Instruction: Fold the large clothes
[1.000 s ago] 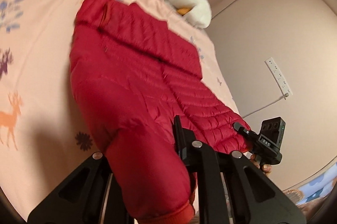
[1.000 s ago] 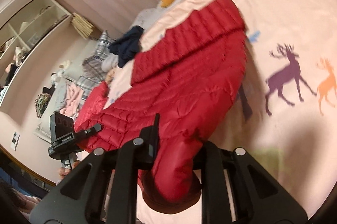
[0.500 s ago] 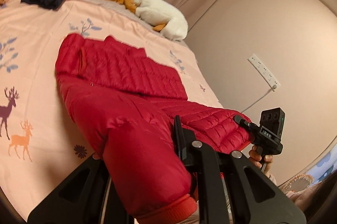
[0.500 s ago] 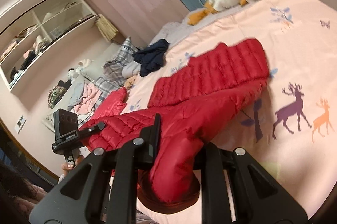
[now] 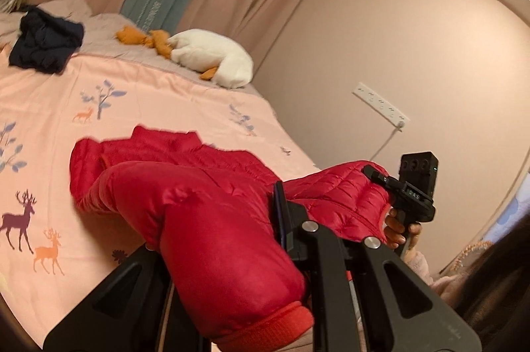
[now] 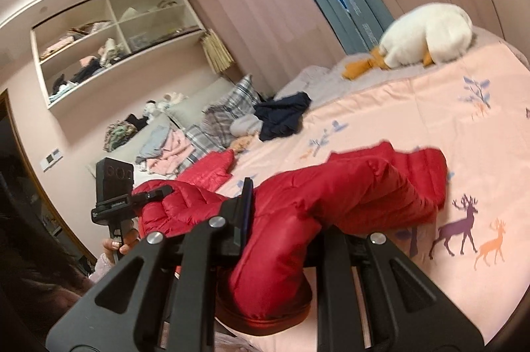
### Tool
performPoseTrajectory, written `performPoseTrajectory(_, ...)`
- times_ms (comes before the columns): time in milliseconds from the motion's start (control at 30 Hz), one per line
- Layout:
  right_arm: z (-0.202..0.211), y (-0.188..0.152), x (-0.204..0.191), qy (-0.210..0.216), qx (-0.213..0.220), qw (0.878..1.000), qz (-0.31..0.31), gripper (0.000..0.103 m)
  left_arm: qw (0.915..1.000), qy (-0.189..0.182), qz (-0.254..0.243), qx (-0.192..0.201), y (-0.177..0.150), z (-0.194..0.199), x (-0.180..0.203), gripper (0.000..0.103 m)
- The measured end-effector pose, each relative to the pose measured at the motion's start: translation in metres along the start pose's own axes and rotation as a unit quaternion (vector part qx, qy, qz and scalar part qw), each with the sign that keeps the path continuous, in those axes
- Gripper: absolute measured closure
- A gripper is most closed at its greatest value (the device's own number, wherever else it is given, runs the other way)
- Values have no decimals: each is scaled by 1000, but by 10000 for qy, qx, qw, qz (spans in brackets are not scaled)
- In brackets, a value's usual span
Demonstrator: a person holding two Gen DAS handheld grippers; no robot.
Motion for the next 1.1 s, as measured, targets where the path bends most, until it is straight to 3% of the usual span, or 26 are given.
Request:
performPoseTrajectory(167,18,10,-10,198,272,9994,108,85,9996,-211,-127,133,8,11,12,88)
performPoseTrajectory(367,3,13,-8,68,223,9996,139,84,9997,-4,-64,215,11,8,3,88)
performPoseTrajectory(700,-58,6,21,-786,-281,9965,-89,84,9938,969,534,-125,8,-22,-51,88)
performPoseTrajectory(967,-95,4,45,-1312,-479,9901,-111,84,9862,1516,578,-337,12,-46,-77,88)
performPoseTrajectory(1100,-111,5,56,-1449,-588,9876,-165,84,9839,1600,719,-330,15,-54,-92,88)
Point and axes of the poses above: each gripper's, at about its wrist camera, not at the fingertips, and z roughly against the way its jaws point, x to its right, y to its top, the point moved 2 cm from there along -z, roughly the way its jaws point, and after that the axes turned 13 degrees about -y, right-handed, at the moved point
